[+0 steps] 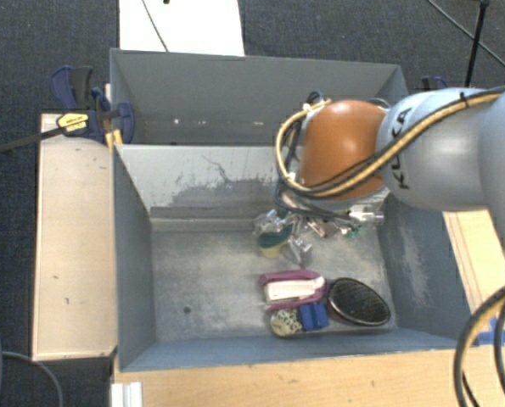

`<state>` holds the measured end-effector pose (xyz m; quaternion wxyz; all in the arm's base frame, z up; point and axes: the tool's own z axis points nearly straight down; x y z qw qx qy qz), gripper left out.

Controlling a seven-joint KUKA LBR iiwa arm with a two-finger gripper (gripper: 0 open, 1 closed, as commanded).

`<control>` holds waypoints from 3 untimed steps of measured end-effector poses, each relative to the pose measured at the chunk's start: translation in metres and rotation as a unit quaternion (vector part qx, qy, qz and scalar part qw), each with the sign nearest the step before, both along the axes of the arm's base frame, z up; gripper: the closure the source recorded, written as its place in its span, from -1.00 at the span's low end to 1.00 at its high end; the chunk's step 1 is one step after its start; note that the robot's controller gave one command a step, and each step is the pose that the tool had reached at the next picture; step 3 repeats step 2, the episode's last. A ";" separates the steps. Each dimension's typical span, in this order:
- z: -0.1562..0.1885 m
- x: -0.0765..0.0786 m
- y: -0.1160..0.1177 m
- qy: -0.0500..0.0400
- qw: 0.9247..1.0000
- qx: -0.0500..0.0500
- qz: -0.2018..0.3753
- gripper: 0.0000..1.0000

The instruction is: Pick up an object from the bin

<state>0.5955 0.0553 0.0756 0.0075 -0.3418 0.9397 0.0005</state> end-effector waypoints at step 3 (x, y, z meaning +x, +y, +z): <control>0.103 0.003 0.001 0.004 1.000 -0.002 -0.010 1.00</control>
Offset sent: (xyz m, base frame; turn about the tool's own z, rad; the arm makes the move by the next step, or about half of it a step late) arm 0.0001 0.0000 0.0722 0.0000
